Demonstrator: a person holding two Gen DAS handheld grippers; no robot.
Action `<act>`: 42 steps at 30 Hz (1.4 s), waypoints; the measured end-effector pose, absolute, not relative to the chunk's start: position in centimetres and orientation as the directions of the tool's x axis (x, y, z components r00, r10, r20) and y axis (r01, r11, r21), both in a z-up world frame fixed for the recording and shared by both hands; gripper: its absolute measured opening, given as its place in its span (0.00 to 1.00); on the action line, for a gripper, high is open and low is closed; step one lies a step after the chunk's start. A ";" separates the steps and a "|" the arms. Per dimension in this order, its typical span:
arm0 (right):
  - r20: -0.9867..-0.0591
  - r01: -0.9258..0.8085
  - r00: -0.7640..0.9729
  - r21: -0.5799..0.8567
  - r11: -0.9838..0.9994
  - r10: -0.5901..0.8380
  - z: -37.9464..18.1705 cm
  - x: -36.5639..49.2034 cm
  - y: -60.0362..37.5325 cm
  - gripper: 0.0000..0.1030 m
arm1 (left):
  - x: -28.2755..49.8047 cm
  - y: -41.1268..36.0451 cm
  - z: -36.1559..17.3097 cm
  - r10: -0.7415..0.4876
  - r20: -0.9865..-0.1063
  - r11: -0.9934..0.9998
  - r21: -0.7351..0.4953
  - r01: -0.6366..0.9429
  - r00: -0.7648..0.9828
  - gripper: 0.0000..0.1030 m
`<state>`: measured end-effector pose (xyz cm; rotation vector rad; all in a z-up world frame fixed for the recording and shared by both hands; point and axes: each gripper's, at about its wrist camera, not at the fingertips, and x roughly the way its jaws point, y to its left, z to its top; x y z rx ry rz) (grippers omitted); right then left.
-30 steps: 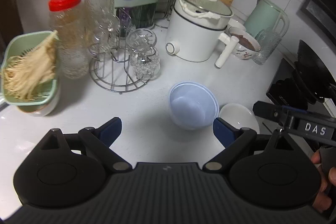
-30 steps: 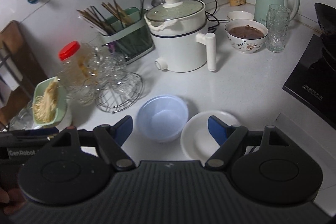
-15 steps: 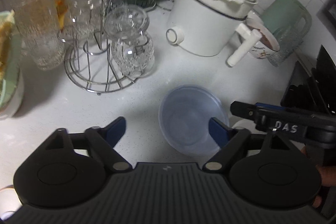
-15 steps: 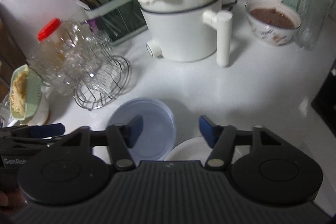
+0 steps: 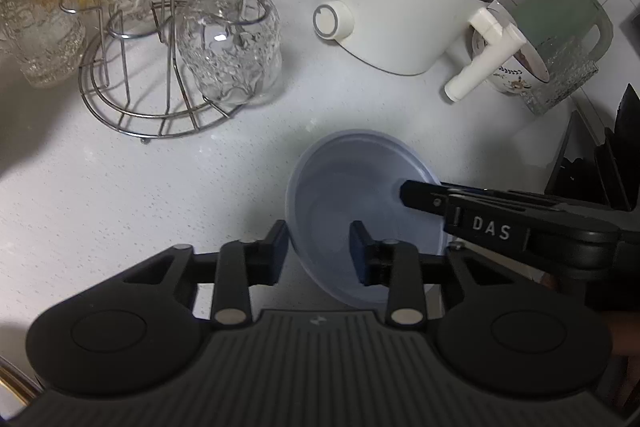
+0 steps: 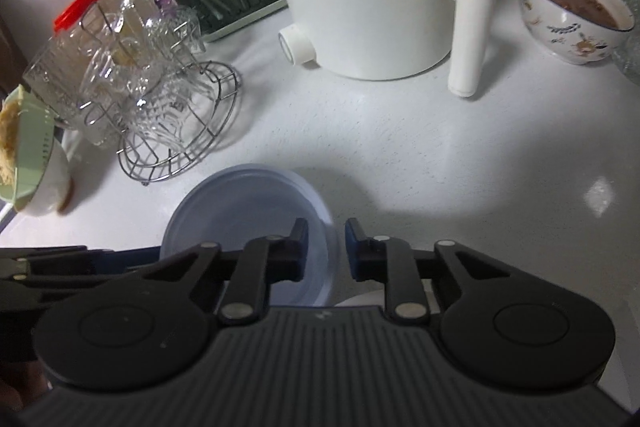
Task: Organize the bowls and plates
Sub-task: 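Close both grippers on the rim of the smaller light-blue bowl, then lift the smaller bowl with both grippers and carry it over the stack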
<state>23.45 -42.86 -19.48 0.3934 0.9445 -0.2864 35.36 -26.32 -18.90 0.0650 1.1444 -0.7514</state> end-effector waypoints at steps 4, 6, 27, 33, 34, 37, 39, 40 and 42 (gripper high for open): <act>-0.823 0.392 0.565 0.213 0.895 -0.051 -19.5 23.4 -42.9 0.19 | 35.4 -26.0 -18.8 -0.511 -0.836 0.765 -0.336 0.549 0.201 0.35; -0.820 0.388 0.571 0.227 0.893 -0.039 -19.2 23.3 -43.1 0.18 | 35.5 -25.6 -18.5 -0.518 -0.832 0.767 -0.348 0.540 0.199 0.35; -0.780 0.368 0.626 0.316 0.875 0.018 -11.6 19.9 -38.0 0.18 | 32.2 -18.1 -8.6 -0.587 -0.745 0.762 -0.378 0.526 0.315 0.35; -0.763 0.361 0.646 0.338 0.869 0.028 -10.6 18.9 -35.9 0.18 | 31.6 -15.6 -7.1 -0.589 -0.731 0.764 -0.365 0.533 0.344 0.35; -0.761 0.361 0.648 0.343 0.867 0.031 -10.4 18.8 -35.6 0.18 | 31.6 -15.3 -6.9 -0.587 -0.731 0.765 -0.362 0.533 0.346 0.35; -0.755 0.358 0.654 0.357 0.863 0.041 -10.2 18.6 -34.6 0.18 | 31.3 -14.1 -6.3 -0.587 -0.727 0.765 -0.353 0.539 0.356 0.35; -0.751 0.352 0.659 0.364 0.862 0.048 -10.0 18.5 -33.9 0.18 | 31.0 -13.1 -6.0 -0.591 -0.719 0.765 -0.354 0.538 0.366 0.35; -0.748 0.348 0.661 0.367 0.863 0.051 -9.8 18.4 -33.6 0.18 | 31.0 -12.7 -5.9 -0.593 -0.715 0.764 -0.356 0.538 0.371 0.35; -0.742 0.337 0.668 0.368 0.867 0.055 -9.6 18.3 -32.9 0.18 | 30.9 -11.8 -5.8 -0.592 -0.714 0.768 -0.359 0.530 0.374 0.35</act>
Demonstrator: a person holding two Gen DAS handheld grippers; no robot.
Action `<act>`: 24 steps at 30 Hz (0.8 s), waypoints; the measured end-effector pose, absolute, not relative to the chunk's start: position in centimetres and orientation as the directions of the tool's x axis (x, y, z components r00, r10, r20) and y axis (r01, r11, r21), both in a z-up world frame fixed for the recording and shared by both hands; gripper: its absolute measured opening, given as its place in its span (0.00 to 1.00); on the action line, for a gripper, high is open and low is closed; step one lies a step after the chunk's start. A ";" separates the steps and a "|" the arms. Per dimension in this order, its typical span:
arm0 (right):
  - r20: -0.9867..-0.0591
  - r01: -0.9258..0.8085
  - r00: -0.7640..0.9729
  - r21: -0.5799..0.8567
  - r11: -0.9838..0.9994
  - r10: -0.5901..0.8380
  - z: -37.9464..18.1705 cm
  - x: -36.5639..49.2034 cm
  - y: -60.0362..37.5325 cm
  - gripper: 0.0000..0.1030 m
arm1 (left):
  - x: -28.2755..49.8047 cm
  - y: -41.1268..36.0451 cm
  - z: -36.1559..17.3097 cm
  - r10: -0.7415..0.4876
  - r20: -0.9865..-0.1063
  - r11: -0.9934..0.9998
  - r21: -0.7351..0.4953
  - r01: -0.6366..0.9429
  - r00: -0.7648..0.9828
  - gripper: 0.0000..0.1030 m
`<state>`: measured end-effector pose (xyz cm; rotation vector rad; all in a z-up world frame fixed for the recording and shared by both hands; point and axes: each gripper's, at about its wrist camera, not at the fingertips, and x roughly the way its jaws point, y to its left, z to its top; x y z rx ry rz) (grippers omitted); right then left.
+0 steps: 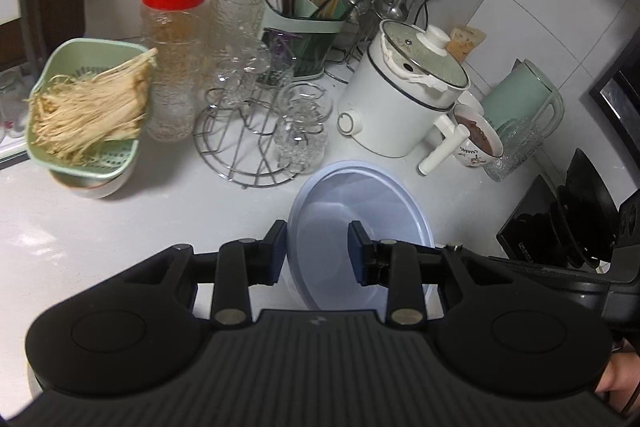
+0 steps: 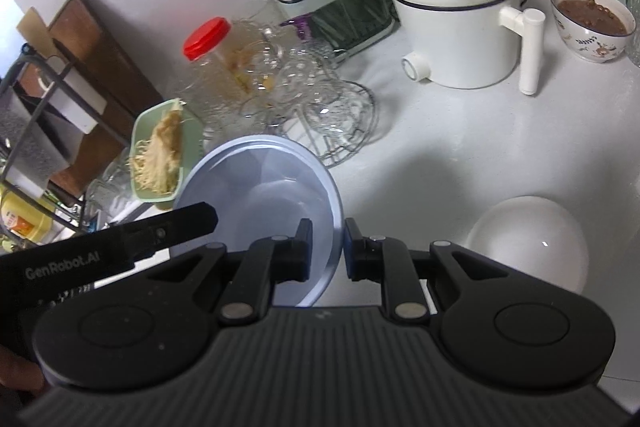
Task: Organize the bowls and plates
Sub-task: 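Lift the smaller bowl with both grippers and carry it over the stack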
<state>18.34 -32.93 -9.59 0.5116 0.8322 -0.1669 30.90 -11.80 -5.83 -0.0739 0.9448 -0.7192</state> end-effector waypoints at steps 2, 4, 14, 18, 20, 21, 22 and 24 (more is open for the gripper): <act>-0.740 0.326 0.670 0.370 0.870 0.064 -9.5 18.3 -32.3 0.18 | 30.7 -10.9 -5.8 -0.588 -0.715 0.775 -0.362 0.518 0.379 0.35; -0.741 0.312 0.667 0.373 0.874 0.078 -9.4 18.4 -31.6 0.18 | 30.5 -9.9 -5.8 -0.582 -0.715 0.784 -0.367 0.501 0.387 0.35; -0.747 0.164 0.643 0.352 0.921 0.171 -8.9 20.0 -26.7 0.18 | 29.4 -3.4 -5.3 -0.527 -0.712 0.845 -0.381 0.375 0.464 0.36; -0.745 0.092 0.630 0.351 0.932 0.219 -8.8 21.1 -24.5 0.18 | 29.2 -0.6 -5.2 -0.496 -0.709 0.868 -0.382 0.318 0.502 0.36; -0.743 0.061 0.624 0.355 0.933 0.242 -8.8 21.5 -23.5 0.19 | 29.0 0.6 -5.1 -0.485 -0.705 0.874 -0.384 0.296 0.517 0.36; -0.745 0.052 0.618 0.359 0.932 0.252 -8.9 21.7 -23.0 0.19 | 28.9 1.1 -5.1 -0.479 -0.705 0.878 -0.384 0.285 0.523 0.36; -0.747 0.046 0.611 0.364 0.930 0.262 -9.0 21.9 -22.6 0.19 | 28.8 1.7 -5.1 -0.472 -0.707 0.882 -0.383 0.275 0.527 0.36; -0.753 0.030 0.597 0.365 0.930 0.277 -9.2 22.2 -21.7 0.19 | 28.6 2.6 -5.3 -0.458 -0.712 0.888 -0.380 0.257 0.531 0.36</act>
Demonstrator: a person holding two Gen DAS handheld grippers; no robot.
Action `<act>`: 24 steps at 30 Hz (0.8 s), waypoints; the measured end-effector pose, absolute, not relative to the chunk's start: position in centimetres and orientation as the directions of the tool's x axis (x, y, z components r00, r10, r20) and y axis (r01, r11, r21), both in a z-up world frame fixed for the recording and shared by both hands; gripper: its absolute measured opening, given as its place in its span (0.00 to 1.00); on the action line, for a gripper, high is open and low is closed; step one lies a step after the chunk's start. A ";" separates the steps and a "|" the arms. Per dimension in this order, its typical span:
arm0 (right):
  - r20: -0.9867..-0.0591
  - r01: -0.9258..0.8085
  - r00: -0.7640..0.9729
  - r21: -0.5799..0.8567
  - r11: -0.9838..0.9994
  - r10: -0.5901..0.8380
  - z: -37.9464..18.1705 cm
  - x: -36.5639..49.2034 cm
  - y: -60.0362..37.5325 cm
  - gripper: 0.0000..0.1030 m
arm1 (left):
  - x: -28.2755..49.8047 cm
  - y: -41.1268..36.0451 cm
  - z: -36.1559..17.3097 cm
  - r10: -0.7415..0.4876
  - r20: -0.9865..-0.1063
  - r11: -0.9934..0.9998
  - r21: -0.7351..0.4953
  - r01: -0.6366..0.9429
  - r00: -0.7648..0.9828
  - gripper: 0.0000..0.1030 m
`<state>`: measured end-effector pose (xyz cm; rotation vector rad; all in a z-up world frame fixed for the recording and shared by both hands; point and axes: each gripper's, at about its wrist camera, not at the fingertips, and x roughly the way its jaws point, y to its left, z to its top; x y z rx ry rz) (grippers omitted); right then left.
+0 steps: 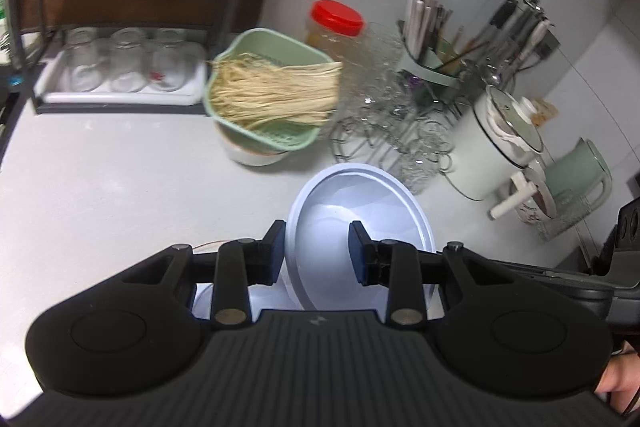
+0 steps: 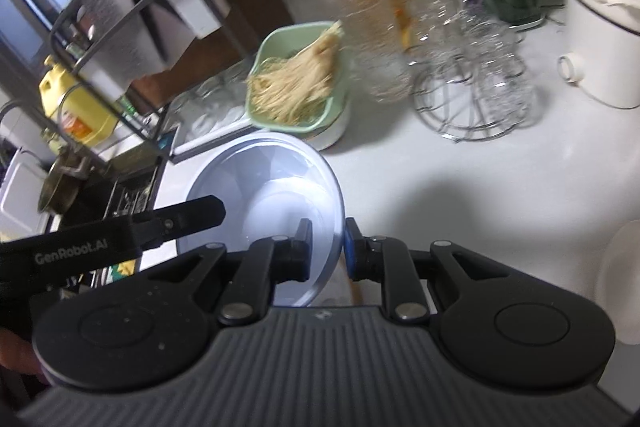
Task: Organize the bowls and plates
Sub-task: 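Lift the smaller bowl with both grippers and carry it over the stack, then lower the smaller bowl into the large blue bowl and open both grippers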
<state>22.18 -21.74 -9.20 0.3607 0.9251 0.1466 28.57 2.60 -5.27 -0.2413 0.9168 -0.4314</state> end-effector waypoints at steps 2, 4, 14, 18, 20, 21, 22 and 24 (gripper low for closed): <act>-0.760 0.010 0.582 0.363 0.932 0.290 -9.4 22.5 -20.8 0.19 | 28.4 3.6 -5.6 -0.444 -0.720 0.896 -0.377 0.237 0.534 0.36; -0.769 -0.003 0.563 0.366 0.931 0.304 -9.7 22.7 -19.9 0.19 | 28.3 4.5 -5.9 -0.432 -0.728 0.901 -0.375 0.217 0.532 0.36; -0.829 -0.027 0.453 0.356 0.934 0.329 -12.3 22.7 -17.0 0.20 | 27.7 7.0 -8.9 -0.403 -0.781 0.913 -0.375 0.158 0.477 0.36; -0.847 -0.016 0.432 0.335 0.942 0.309 -13.1 22.3 -16.5 0.20 | 27.4 6.8 -10.1 -0.396 -0.801 0.917 -0.367 0.155 0.450 0.36; -0.854 -0.015 0.430 0.318 0.948 0.293 -13.4 22.1 -16.4 0.20 | 27.3 6.8 -10.5 -0.395 -0.807 0.918 -0.365 0.155 0.439 0.36; -0.856 -0.014 0.429 0.314 0.949 0.290 -13.5 22.1 -16.4 0.21 | 27.3 6.7 -10.6 -0.389 -0.812 0.921 -0.359 0.154 0.434 0.36; -0.857 -0.012 0.426 0.315 0.949 0.290 -13.7 22.0 -16.3 0.21 | 27.3 6.6 -10.7 -0.386 -0.815 0.922 -0.354 0.156 0.432 0.36; -0.859 -0.007 0.421 0.319 0.948 0.292 -14.0 22.0 -16.3 0.20 | 27.5 6.6 -11.0 -0.381 -0.823 0.924 -0.349 0.155 0.420 0.36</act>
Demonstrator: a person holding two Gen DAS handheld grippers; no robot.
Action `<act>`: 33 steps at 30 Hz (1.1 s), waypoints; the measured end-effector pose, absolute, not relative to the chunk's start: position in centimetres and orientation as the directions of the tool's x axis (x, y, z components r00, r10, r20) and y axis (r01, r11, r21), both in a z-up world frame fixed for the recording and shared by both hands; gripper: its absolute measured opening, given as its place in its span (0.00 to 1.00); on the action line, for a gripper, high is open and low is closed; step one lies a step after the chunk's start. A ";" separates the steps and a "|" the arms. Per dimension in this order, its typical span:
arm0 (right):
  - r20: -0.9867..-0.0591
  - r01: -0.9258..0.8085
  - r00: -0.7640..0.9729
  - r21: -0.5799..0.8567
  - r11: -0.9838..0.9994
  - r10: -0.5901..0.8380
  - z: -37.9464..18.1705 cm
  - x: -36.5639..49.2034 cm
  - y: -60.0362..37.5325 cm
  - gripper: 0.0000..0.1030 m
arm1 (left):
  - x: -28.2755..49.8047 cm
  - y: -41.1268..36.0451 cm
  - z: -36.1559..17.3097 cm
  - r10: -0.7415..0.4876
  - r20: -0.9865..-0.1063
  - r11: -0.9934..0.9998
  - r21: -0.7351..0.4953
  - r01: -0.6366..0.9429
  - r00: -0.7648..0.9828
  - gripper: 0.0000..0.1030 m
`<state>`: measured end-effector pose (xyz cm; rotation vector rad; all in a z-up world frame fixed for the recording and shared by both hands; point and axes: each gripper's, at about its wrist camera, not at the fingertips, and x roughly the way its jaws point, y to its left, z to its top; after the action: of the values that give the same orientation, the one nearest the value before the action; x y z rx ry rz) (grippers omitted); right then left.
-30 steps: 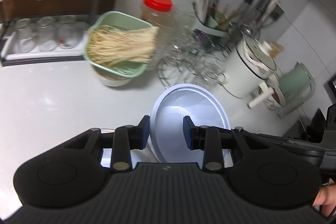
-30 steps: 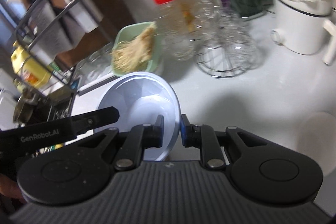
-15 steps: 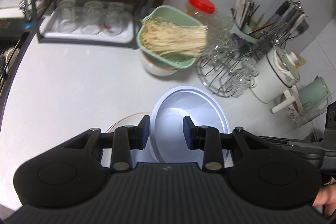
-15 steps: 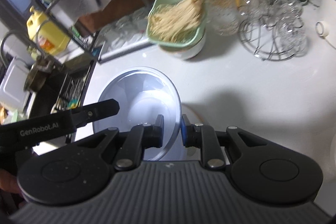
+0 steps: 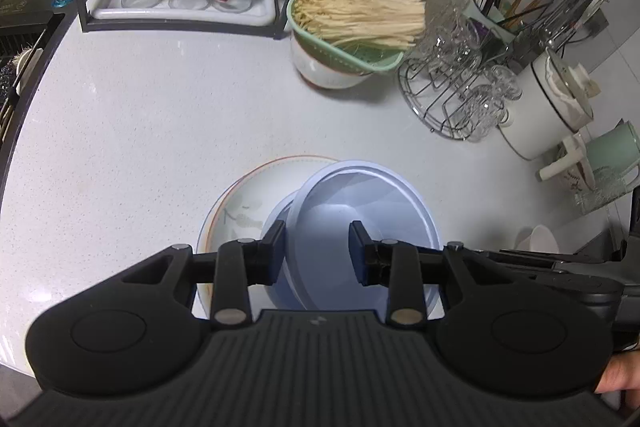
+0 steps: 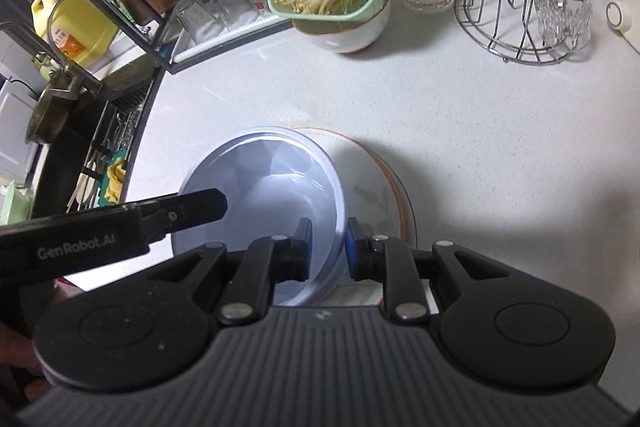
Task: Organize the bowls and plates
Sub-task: 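Lower the smaller bowl into the large blue bowl and open both grippers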
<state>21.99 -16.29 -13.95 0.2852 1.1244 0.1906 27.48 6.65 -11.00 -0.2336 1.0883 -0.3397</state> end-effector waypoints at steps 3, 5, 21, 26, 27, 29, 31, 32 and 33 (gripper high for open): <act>-0.860 -0.013 0.411 0.327 0.945 0.303 -13.9 22.1 -16.2 0.20 | 27.8 6.6 -10.9 -0.353 -0.844 0.935 -0.326 0.137 0.404 0.45; -0.858 -0.024 0.417 0.320 0.947 0.301 -13.6 22.2 -15.9 0.21 | 27.8 6.4 -10.5 -0.350 -0.842 0.937 -0.322 0.139 0.410 0.52; -0.784 0.015 0.579 0.283 0.959 0.222 -9.4 21.8 -16.9 0.39 | 28.3 6.7 -5.7 -0.409 -0.764 0.912 -0.324 0.251 0.499 0.53; -0.741 0.035 0.648 0.258 0.966 0.174 -7.7 20.7 -16.7 0.39 | 28.3 7.4 -4.0 -0.408 -0.738 0.912 -0.301 0.280 0.538 0.53; -0.737 0.040 0.654 0.257 0.965 0.170 -7.6 20.6 -16.7 0.39 | 28.2 7.4 -3.7 -0.411 -0.733 0.910 -0.297 0.290 0.542 0.53; -0.728 0.045 0.666 0.256 0.966 0.162 -7.3 20.3 -16.5 0.39 | 28.0 7.4 -3.4 -0.423 -0.724 0.903 -0.289 0.317 0.545 0.53; -0.716 0.058 0.683 0.249 0.967 0.144 -6.9 20.0 -16.4 0.39 | 27.7 7.4 -3.2 -0.436 -0.716 0.896 -0.289 0.338 0.544 0.53; -0.710 0.065 0.691 0.247 0.967 0.135 -6.7 19.8 -16.3 0.39 | 27.6 7.4 -3.1 -0.443 -0.713 0.892 -0.289 0.347 0.544 0.53; -0.704 0.070 0.699 0.245 0.967 0.127 -6.5 19.6 -16.3 0.39 | 27.5 7.3 -3.1 -0.448 -0.711 0.889 -0.287 0.357 0.543 0.53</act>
<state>19.63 -16.26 -6.54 0.2625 0.7993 0.0321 27.45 7.34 -3.11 -0.1130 0.8754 -0.4786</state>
